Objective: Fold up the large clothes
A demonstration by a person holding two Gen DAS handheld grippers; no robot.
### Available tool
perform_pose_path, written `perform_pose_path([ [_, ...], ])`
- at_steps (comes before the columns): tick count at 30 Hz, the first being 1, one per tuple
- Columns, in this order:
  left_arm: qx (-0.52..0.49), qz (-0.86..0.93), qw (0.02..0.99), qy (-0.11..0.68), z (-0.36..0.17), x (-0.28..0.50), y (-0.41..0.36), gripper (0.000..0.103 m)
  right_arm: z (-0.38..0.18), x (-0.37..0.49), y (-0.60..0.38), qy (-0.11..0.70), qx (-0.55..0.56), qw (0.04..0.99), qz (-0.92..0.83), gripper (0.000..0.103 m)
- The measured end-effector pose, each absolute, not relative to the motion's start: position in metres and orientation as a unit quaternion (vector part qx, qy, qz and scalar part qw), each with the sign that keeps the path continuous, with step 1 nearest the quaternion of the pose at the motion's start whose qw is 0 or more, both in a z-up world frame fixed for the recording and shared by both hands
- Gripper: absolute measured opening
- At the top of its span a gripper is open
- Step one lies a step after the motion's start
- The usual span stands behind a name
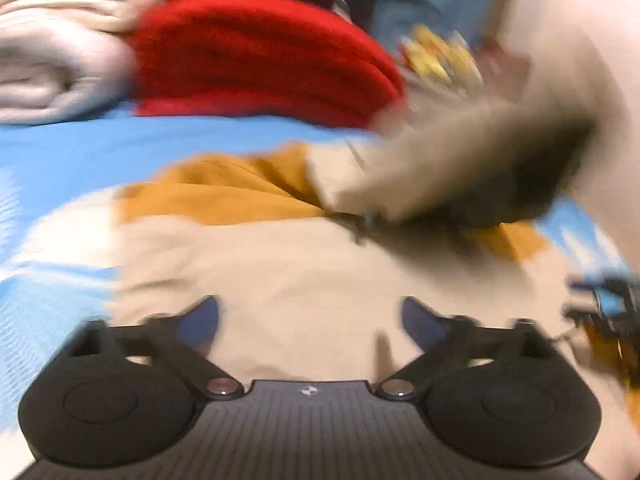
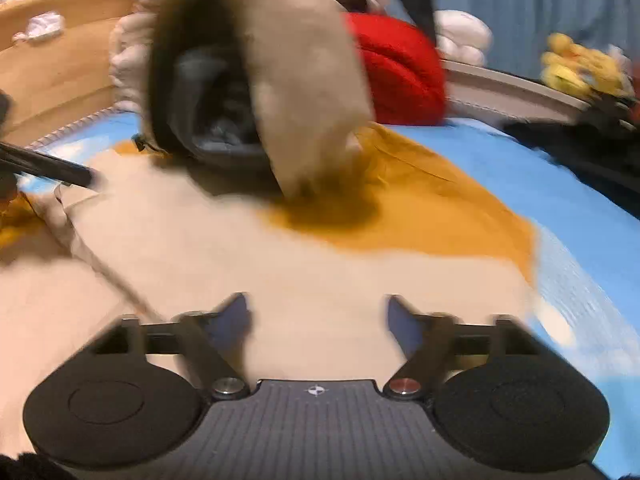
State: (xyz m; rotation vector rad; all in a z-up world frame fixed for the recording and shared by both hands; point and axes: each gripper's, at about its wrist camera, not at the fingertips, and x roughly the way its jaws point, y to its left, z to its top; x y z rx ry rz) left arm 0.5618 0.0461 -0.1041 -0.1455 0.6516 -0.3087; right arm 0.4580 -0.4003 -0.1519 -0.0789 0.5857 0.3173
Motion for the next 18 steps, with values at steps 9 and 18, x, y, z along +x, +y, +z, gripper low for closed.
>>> perform_pose_path([
  [9,-0.174,-0.152,0.945,0.232,-0.029,0.574,0.028,0.102,-0.079,0.462,-0.434,0.199,0.169,0.962,0.08,0.08],
  [18,0.024,-0.214,0.917,0.335,-0.114,0.625,-0.133,0.103,-0.114,0.551,-0.335,0.304,0.101,0.941,0.106,0.027],
])
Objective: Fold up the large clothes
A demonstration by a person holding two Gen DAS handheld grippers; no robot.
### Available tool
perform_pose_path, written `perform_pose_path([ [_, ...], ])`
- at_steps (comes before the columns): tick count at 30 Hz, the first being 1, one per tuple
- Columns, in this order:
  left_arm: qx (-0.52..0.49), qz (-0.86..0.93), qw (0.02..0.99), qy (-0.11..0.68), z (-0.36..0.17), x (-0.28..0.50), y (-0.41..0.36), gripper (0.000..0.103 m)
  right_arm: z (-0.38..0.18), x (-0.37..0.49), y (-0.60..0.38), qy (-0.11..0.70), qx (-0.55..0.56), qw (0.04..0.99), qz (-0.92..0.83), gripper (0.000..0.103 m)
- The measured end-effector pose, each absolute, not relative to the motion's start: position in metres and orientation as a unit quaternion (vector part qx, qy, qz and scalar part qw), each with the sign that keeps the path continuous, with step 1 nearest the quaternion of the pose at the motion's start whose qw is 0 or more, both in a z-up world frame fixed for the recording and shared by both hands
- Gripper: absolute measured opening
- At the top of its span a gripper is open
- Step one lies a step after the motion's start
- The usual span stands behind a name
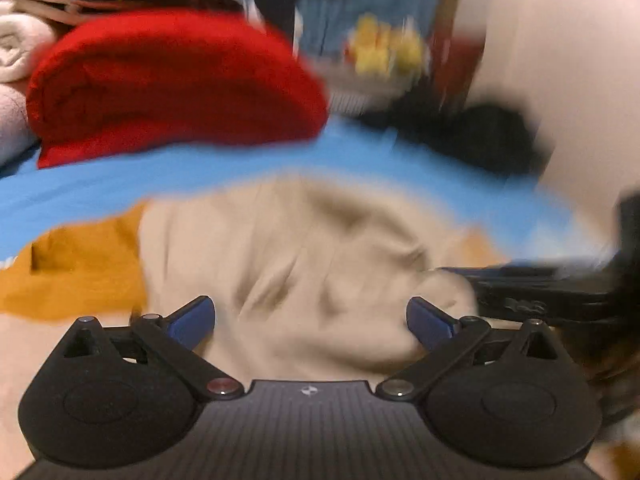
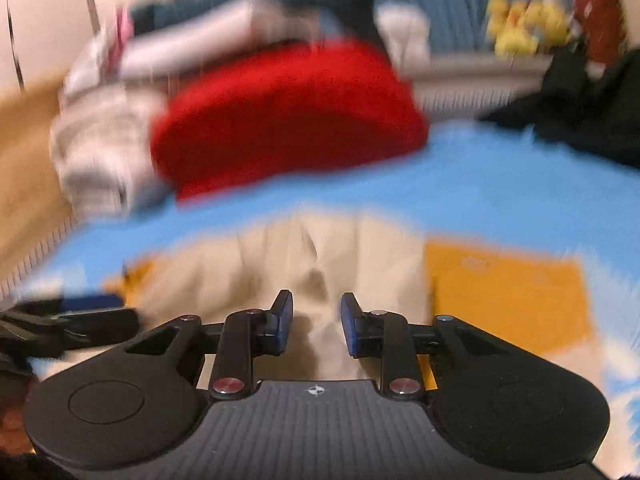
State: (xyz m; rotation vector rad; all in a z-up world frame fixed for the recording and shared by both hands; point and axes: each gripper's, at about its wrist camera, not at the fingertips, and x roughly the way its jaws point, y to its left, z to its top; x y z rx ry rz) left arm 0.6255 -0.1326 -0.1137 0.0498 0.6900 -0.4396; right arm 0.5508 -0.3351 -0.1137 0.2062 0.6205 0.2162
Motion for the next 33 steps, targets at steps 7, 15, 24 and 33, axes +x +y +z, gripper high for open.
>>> perform_pose_path([
  [7,0.022,-0.212,0.928,0.304,-0.134,0.606,-0.11,0.103,-0.148,0.51,-0.31,0.274,-0.007,0.953,0.127,0.046],
  [15,0.103,-0.153,0.937,0.296,-0.129,0.571,-0.1,0.103,-0.152,0.466,-0.312,0.26,-0.075,0.955,0.125,0.069],
  [24,0.012,-0.1,0.953,0.284,-0.049,0.388,-0.026,0.103,-0.059,0.26,-0.373,0.247,0.087,0.96,0.101,0.092],
  [33,-0.034,-0.013,0.928,0.372,-0.09,0.237,-0.007,0.103,-0.1,0.146,-0.299,0.316,-0.001,0.946,0.073,0.093],
])
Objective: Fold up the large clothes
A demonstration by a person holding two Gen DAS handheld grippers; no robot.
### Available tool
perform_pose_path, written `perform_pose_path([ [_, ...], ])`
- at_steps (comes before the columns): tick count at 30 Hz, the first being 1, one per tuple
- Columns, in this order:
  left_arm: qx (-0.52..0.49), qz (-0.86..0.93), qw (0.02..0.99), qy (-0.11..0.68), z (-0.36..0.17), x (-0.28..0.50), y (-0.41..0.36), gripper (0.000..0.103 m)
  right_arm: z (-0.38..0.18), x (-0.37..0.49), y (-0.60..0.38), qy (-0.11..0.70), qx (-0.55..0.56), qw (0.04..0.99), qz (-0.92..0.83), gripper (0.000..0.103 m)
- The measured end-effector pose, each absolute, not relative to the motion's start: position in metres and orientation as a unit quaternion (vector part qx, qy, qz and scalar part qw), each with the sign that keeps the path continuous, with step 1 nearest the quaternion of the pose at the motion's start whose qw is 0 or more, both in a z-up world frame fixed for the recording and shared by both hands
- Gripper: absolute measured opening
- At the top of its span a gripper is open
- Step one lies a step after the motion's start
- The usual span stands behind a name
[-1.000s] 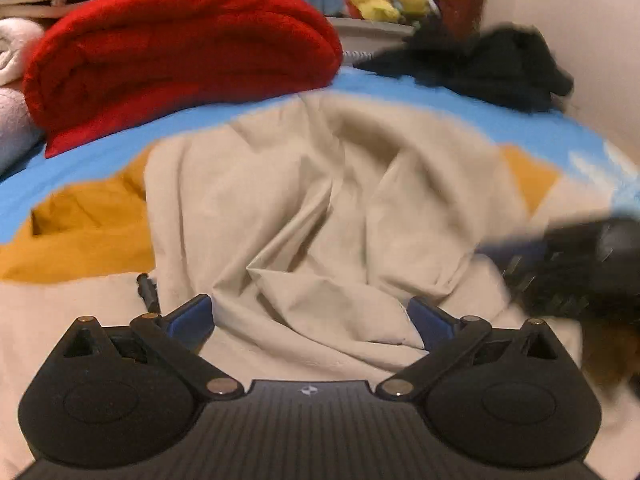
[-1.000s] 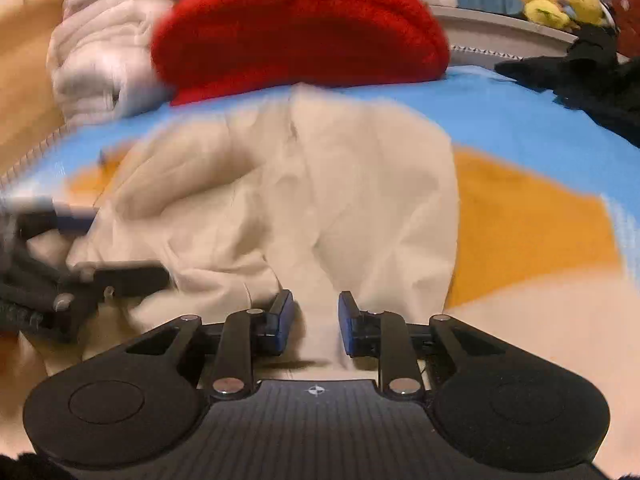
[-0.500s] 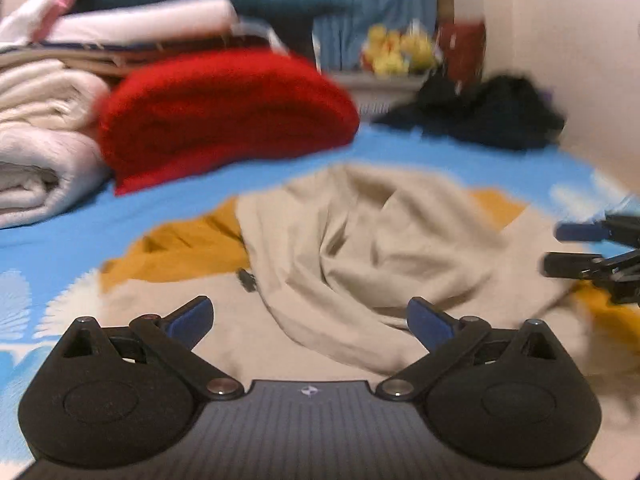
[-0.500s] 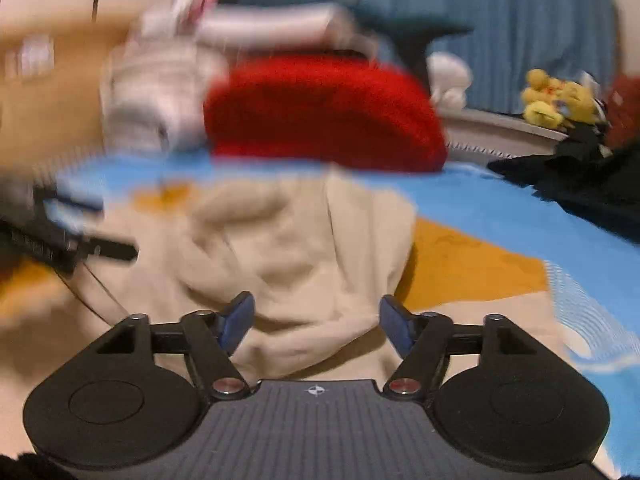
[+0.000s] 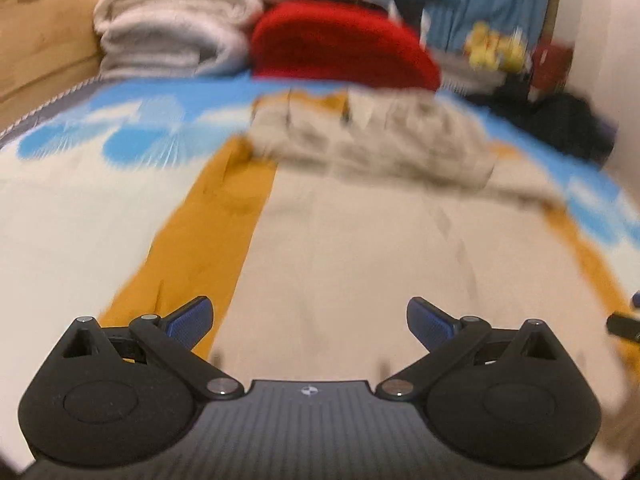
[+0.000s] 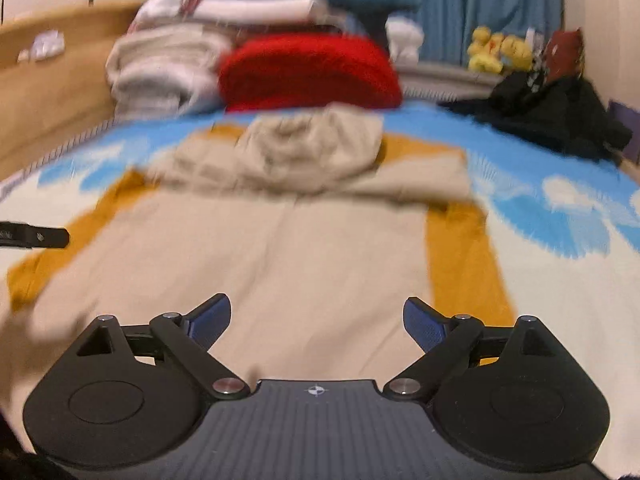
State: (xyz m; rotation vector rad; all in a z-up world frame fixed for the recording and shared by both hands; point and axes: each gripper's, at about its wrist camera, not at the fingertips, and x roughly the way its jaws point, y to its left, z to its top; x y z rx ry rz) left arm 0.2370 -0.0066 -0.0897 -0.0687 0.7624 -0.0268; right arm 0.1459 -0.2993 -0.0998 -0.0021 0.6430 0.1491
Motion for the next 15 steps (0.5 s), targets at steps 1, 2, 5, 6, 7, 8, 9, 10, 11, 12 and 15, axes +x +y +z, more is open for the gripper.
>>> perform_pose_path([
  [1,-0.024,-0.013,0.926,0.377,-0.093,0.224,-0.003,0.103,-0.104,0.142,-0.294,0.325,-0.008,0.943,0.069,0.093],
  [2,-0.011,-0.007,0.926,0.376,-0.097,0.214,-0.003,0.103,-0.108,0.134,-0.29,0.328,-0.011,0.942,0.067,0.093],
  [5,0.026,0.004,0.931,0.364,-0.105,0.187,0.0,0.103,-0.117,0.117,-0.28,0.337,-0.016,0.939,0.063,0.093],
  [6,0.033,0.008,0.931,0.364,-0.107,0.181,0.001,0.103,-0.119,0.114,-0.277,0.335,-0.021,0.94,0.062,0.093],
  [7,0.035,0.012,0.93,0.366,-0.109,0.178,0.003,0.103,-0.121,0.11,-0.273,0.334,-0.028,0.94,0.06,0.093],
  [8,0.035,0.018,0.929,0.369,-0.109,0.173,0.006,0.103,-0.123,0.108,-0.271,0.333,-0.035,0.941,0.057,0.093],
  [9,0.035,0.026,0.928,0.37,-0.109,0.172,0.008,0.103,-0.125,0.104,-0.269,0.333,-0.037,0.941,0.053,0.093],
  [10,0.035,0.033,0.928,0.369,-0.109,0.168,0.01,0.103,-0.128,0.103,-0.268,0.336,-0.035,0.94,0.049,0.093],
  [11,0.034,0.038,0.929,0.368,-0.108,0.166,0.011,0.103,-0.13,0.103,-0.267,0.339,-0.032,0.939,0.045,0.093],
  [12,0.033,0.04,0.929,0.366,-0.107,0.164,0.013,0.103,-0.131,0.102,-0.267,0.341,-0.025,0.939,0.042,0.093],
  [15,0.024,0.041,0.932,0.359,-0.102,0.157,0.016,0.103,-0.134,0.101,-0.27,0.343,-0.021,0.939,0.033,0.093],
])
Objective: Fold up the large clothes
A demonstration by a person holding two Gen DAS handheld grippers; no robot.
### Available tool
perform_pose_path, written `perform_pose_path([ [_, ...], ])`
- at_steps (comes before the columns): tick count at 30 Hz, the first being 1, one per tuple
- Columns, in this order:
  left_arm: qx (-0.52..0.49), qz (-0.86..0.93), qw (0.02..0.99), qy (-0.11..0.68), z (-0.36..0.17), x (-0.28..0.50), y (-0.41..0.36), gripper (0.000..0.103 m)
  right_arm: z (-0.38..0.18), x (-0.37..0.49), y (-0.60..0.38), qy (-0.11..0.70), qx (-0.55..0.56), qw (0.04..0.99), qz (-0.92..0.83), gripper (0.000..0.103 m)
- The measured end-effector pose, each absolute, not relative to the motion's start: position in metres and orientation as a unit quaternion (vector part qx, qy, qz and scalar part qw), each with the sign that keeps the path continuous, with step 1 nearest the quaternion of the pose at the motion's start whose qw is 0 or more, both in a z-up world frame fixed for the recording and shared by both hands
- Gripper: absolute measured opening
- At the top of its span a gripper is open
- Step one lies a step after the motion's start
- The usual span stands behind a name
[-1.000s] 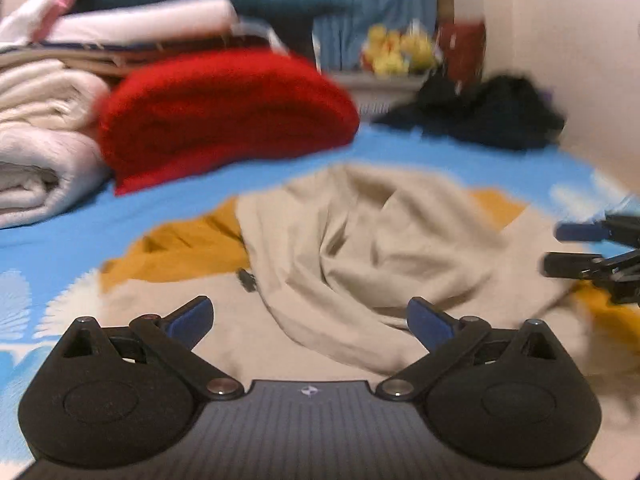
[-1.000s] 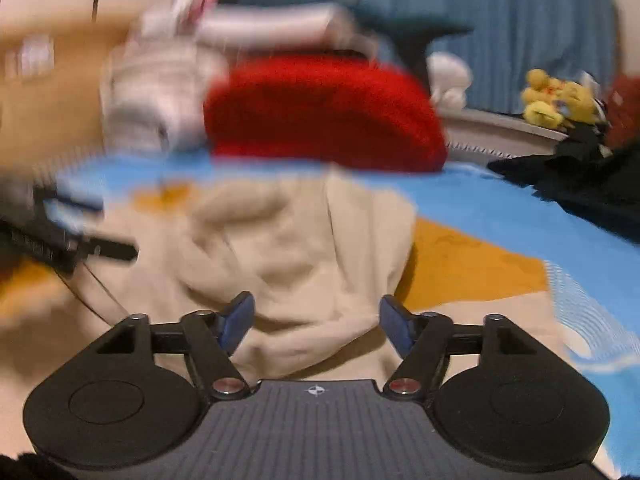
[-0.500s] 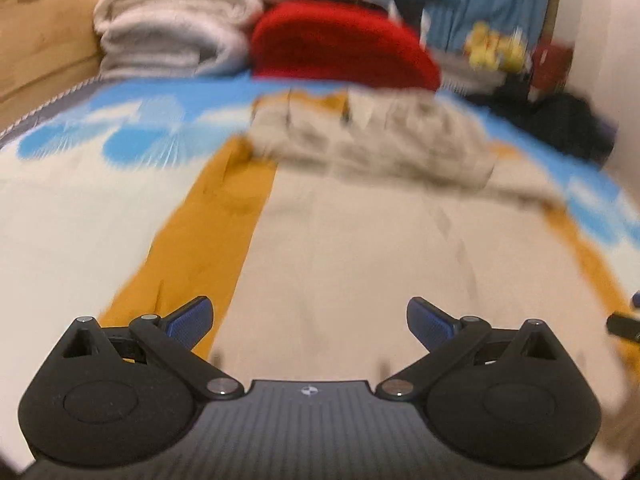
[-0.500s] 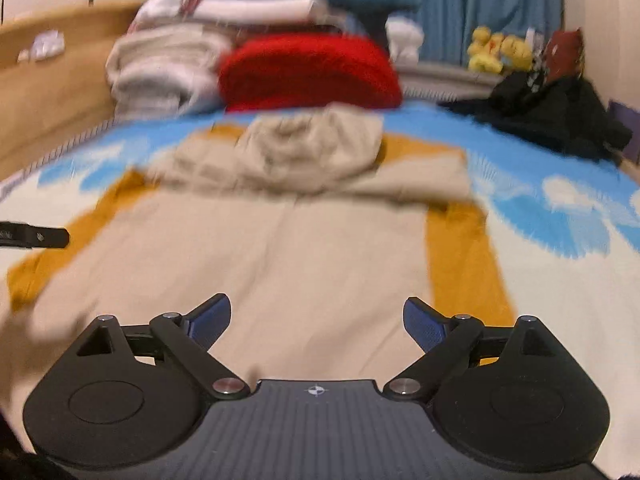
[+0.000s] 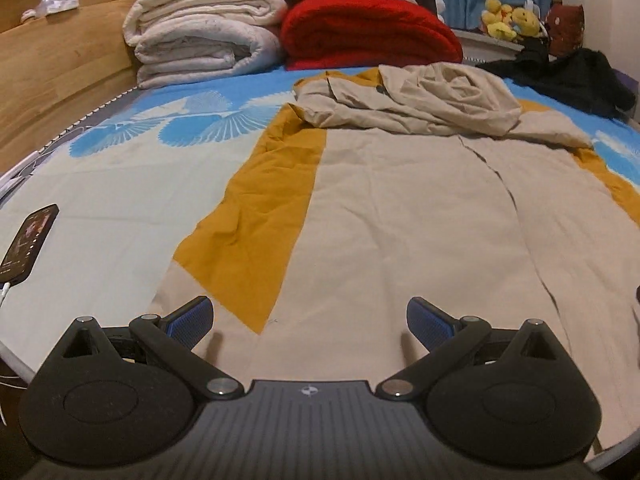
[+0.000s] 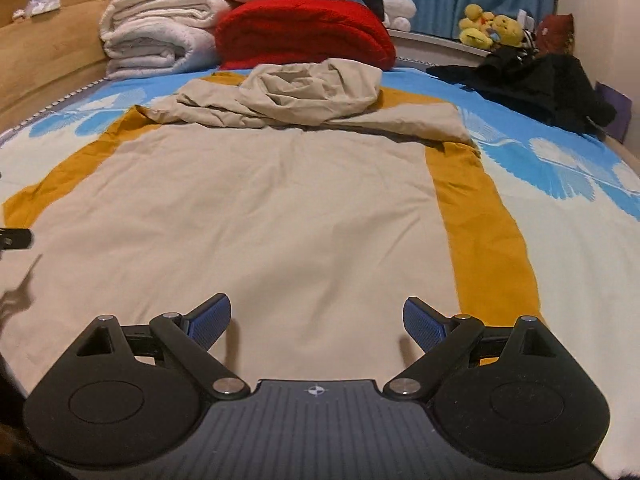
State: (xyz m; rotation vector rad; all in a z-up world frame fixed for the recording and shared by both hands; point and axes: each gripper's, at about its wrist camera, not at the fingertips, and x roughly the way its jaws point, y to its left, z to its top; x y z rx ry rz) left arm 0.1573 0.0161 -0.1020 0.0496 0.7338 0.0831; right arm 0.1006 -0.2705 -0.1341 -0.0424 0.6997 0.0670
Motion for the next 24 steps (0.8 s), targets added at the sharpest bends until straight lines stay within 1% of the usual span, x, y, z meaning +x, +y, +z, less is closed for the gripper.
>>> perform_pose_path([
  [6,0.019,0.049,0.934,0.352,-0.097,0.155,0.024,0.103,-0.137,0.099,-0.275,0.343,-0.024,0.939,0.02,0.093],
  [11,0.025,0.094,0.934,0.343,-0.088,0.164,0.046,0.103,-0.125,0.096,-0.288,0.319,-0.036,0.947,-0.004,0.093],
  [13,0.023,0.12,0.927,0.354,-0.088,0.172,0.061,0.103,-0.114,0.092,-0.304,0.299,-0.04,0.953,-0.023,0.093],
  [15,0.012,0.104,0.918,0.382,-0.093,0.18,0.075,0.103,-0.107,0.091,-0.327,0.29,-0.025,0.955,-0.047,0.093],
  [18,-0.019,0.052,0.904,0.425,-0.104,0.19,0.086,0.103,-0.112,0.092,-0.371,0.323,0.045,0.942,-0.079,0.094],
  [21,-0.006,0.035,0.888,0.458,-0.119,0.195,0.087,0.103,-0.13,0.089,-0.406,0.373,0.126,0.915,-0.093,0.094],
  [24,-0.018,0.036,0.885,0.463,-0.122,0.195,0.09,0.103,-0.151,0.086,-0.419,0.433,0.167,0.882,-0.082,0.094],
])
